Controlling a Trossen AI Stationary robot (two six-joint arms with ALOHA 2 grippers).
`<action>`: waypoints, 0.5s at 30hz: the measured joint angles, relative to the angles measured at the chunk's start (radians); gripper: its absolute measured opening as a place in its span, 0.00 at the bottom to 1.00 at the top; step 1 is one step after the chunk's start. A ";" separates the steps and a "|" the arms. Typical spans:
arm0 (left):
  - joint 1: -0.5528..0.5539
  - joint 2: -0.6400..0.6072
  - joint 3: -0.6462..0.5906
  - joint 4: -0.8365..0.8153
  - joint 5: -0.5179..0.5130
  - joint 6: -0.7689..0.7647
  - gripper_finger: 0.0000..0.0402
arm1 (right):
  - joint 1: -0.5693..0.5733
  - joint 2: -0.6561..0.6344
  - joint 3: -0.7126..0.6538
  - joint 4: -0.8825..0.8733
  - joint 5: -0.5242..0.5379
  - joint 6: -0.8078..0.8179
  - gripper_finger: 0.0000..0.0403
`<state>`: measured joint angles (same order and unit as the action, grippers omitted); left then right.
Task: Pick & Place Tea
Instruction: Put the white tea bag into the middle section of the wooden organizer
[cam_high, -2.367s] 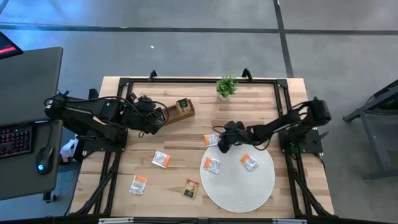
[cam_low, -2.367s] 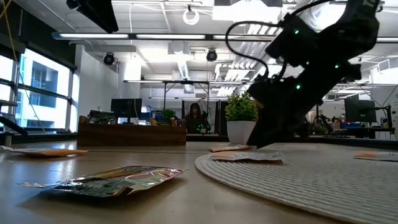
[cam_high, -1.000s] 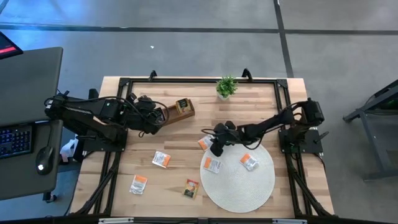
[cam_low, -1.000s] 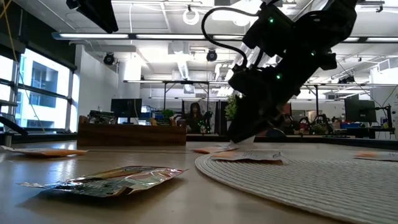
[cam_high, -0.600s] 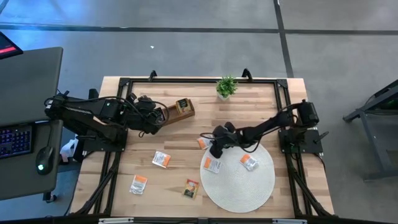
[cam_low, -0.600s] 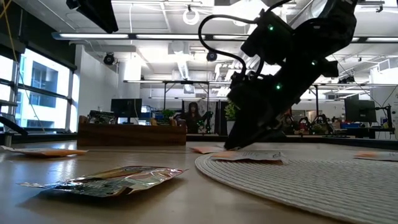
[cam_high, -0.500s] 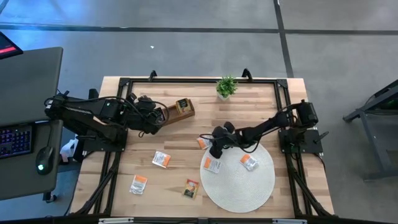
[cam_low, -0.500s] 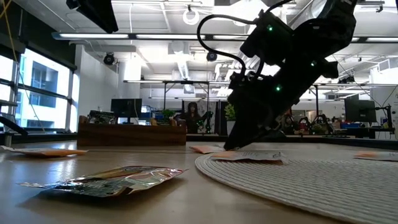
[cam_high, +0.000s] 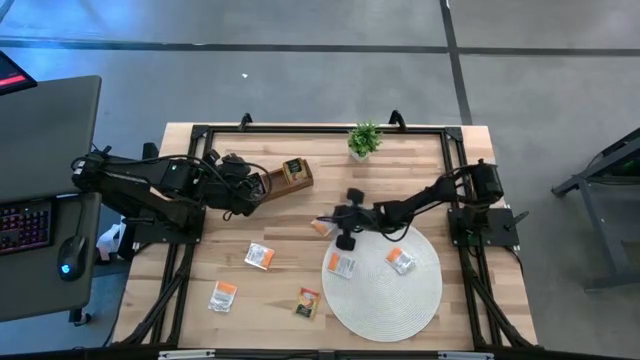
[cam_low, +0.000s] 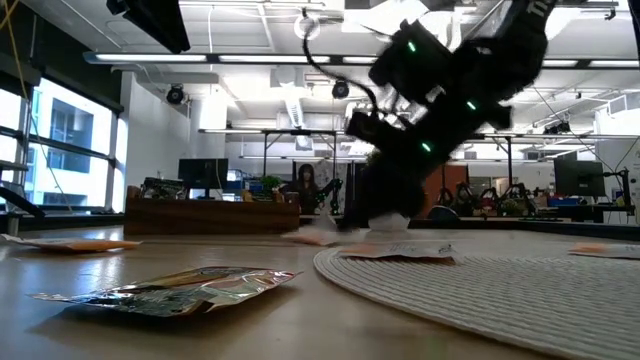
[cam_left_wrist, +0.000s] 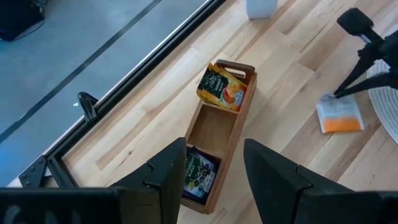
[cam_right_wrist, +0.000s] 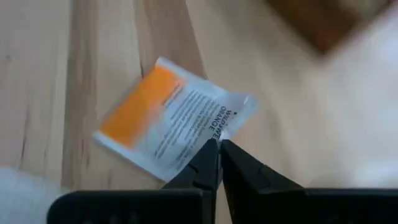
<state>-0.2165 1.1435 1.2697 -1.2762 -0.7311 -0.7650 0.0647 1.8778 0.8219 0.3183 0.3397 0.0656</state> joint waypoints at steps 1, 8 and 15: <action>0.000 0.000 0.000 0.000 0.000 0.000 0.40 | 0.000 0.000 0.027 0.005 0.008 -0.085 0.03; 0.000 0.000 0.000 0.000 -0.017 0.007 0.40 | -0.018 -0.004 0.256 0.042 0.035 -0.681 0.01; 0.000 0.000 0.000 -0.001 -0.021 0.008 0.40 | -0.093 0.070 0.485 0.053 -0.017 -0.978 0.00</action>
<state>-0.2161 1.1439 1.2701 -1.2772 -0.7520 -0.7567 -0.0280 1.9476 1.3070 0.3713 0.3229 -0.9126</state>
